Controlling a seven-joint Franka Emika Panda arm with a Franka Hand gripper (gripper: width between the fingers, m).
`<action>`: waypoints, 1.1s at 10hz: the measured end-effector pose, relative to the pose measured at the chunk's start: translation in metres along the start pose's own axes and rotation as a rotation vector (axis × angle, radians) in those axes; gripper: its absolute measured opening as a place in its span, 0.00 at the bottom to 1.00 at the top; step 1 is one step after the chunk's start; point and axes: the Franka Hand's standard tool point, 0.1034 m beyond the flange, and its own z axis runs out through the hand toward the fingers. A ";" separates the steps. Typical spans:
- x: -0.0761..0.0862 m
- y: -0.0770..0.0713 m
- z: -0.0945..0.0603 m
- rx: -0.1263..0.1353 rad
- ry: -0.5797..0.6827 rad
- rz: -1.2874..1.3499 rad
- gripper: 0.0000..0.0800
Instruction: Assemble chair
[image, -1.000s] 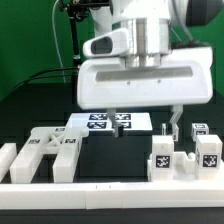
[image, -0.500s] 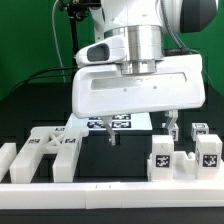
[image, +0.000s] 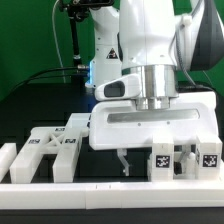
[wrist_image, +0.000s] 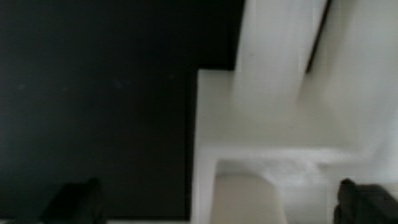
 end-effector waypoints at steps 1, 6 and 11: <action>-0.006 -0.005 0.003 0.014 -0.047 -0.003 0.81; -0.005 -0.005 -0.001 0.026 -0.083 0.001 0.50; -0.005 0.006 -0.001 0.014 -0.083 0.010 0.04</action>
Offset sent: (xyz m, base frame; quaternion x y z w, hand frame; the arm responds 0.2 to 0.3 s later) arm 0.0000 0.0000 0.0000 0.0000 0.0000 0.0000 1.0000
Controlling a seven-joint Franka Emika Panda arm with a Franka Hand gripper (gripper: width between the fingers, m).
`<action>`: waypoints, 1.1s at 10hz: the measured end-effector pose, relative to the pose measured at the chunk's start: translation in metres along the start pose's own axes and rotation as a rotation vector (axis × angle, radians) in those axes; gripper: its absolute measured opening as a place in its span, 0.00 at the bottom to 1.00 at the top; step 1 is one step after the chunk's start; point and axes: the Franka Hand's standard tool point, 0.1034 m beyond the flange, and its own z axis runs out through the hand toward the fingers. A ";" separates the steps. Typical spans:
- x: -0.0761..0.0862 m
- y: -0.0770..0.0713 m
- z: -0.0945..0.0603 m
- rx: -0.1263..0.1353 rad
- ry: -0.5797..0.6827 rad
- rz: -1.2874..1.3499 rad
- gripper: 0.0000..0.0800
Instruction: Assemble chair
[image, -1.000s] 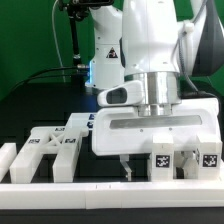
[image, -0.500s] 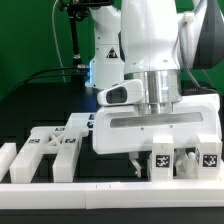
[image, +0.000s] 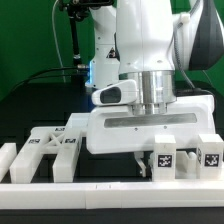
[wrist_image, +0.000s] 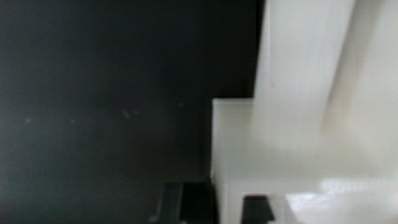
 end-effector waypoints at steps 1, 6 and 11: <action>0.000 0.000 0.000 0.000 0.000 0.000 0.04; 0.000 0.000 0.000 0.000 0.000 0.000 0.04; -0.021 0.050 -0.036 0.026 -0.133 -0.033 0.04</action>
Offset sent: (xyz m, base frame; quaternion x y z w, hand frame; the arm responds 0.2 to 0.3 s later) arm 0.0000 0.0000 0.0000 0.0000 0.0000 0.0000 1.0000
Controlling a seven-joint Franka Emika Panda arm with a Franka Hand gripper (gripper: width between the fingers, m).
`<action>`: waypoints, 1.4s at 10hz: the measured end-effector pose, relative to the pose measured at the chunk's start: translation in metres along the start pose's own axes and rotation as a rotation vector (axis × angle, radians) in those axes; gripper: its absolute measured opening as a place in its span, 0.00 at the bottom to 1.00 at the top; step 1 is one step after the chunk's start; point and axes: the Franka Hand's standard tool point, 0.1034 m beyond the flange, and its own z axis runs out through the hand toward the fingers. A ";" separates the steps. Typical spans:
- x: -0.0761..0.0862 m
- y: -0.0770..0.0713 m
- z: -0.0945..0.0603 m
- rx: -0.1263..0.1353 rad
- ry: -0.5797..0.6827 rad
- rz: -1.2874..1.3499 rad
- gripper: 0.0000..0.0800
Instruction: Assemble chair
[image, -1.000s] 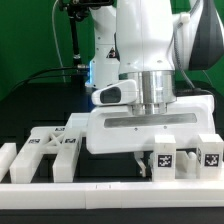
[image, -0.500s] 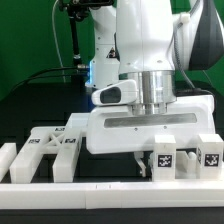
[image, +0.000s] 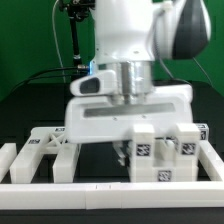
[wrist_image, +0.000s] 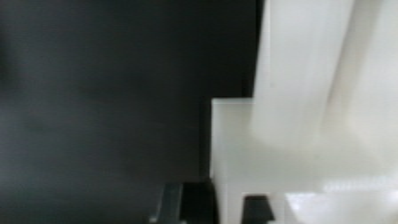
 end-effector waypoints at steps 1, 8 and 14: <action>-0.004 0.006 -0.011 0.009 -0.038 0.034 0.04; -0.027 0.018 -0.036 0.059 -0.631 0.006 0.04; -0.048 0.019 -0.029 0.034 -1.106 0.025 0.04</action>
Offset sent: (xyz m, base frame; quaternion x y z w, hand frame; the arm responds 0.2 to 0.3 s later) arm 0.0000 0.0000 0.0000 0.0000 -0.1938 0.0000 0.9810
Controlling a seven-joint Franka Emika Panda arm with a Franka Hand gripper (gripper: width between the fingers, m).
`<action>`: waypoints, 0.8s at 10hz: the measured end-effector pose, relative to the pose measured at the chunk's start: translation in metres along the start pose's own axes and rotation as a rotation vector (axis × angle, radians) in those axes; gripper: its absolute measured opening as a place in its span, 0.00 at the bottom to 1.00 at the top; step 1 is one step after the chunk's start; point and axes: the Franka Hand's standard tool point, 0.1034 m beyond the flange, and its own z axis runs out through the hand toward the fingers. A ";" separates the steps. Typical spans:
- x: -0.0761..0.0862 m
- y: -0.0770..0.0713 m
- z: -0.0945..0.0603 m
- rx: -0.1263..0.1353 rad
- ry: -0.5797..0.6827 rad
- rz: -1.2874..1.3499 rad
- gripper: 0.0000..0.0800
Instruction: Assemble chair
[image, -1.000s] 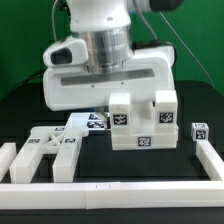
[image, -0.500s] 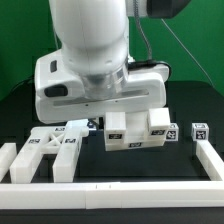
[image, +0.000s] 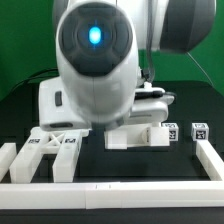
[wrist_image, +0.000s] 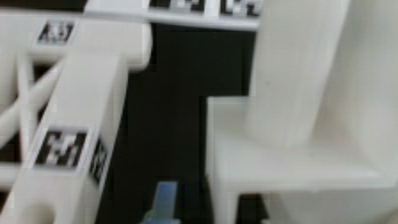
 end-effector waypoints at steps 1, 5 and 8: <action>-0.001 0.007 0.009 -0.019 -0.127 0.009 0.04; 0.015 0.001 -0.001 -0.074 -0.082 -0.008 0.04; 0.000 0.000 0.011 -0.065 -0.066 -0.004 0.04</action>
Offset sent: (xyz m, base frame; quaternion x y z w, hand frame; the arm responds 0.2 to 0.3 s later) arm 0.0182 0.0161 0.0139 -0.0424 -0.0020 0.0261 0.9988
